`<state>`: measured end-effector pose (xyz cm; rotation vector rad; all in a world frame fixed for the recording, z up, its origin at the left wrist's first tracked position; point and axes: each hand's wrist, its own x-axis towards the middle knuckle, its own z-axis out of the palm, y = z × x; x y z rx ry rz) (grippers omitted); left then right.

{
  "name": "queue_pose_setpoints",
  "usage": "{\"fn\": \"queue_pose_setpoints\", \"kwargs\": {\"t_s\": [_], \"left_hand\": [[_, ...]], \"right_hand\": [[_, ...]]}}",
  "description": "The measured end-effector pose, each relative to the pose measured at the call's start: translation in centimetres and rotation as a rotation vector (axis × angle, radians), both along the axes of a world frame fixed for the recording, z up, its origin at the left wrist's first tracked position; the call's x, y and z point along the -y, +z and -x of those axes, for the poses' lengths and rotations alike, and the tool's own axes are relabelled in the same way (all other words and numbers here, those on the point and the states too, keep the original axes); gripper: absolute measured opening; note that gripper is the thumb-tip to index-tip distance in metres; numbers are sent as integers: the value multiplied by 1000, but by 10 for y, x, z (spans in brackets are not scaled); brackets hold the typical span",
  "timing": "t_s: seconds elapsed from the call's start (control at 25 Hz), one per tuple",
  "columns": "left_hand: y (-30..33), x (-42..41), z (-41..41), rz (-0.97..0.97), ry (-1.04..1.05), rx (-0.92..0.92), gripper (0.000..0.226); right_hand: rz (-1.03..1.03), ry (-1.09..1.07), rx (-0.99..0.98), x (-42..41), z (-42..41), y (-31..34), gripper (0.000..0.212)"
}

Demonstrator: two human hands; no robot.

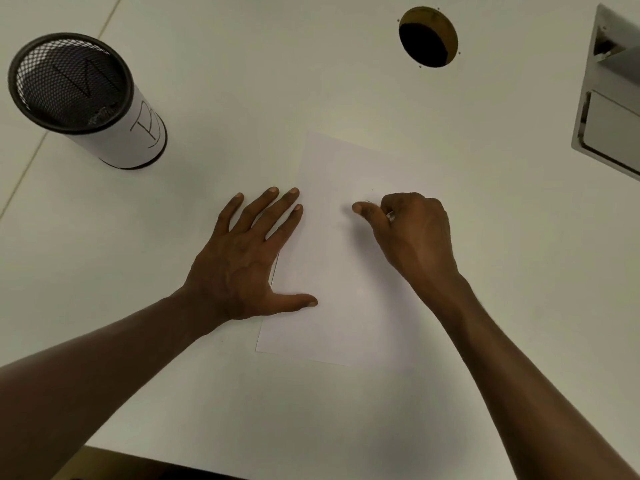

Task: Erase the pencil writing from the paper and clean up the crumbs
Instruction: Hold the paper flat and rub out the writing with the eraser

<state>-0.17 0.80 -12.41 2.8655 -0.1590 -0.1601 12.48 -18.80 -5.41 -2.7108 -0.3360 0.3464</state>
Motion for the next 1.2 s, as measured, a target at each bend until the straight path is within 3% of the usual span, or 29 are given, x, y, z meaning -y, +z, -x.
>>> {"fn": "queue_pose_setpoints", "kwargs": {"t_s": [0.16, 0.36, 0.56, 0.68, 0.8, 0.88, 1.08, 1.2], "left_hand": [[-1, -1, 0, 13, 3, 5, 122], [-1, 0, 1, 32, 15, 44, 116], [-1, 0, 2, 59, 22, 69, 110], [-1, 1, 3, 71, 31, 90, 108], [1, 2, 4, 73, 34, 102, 106], [4, 2, 4, 64, 33, 101, 104], [11, 4, 6, 154, 65, 59, 105], [21, 14, 20, 341, 265, 64, 96]], "right_hand": [[-53, 34, -110, -1, 1, 2, 10], [44, 69, -130, -1, 0, 11, 26], [132, 86, 16, -6, 19, 10, 15], [10, -29, -13, -8, 29, 9, 30], [-183, -73, -149, -6, 37, 6, 12], [-261, -93, -156, -3, 41, 7, 24], [-187, 24, 82, -2, 42, 3, 17], [-304, -161, 180, 11, 43, 0, 15]]}}
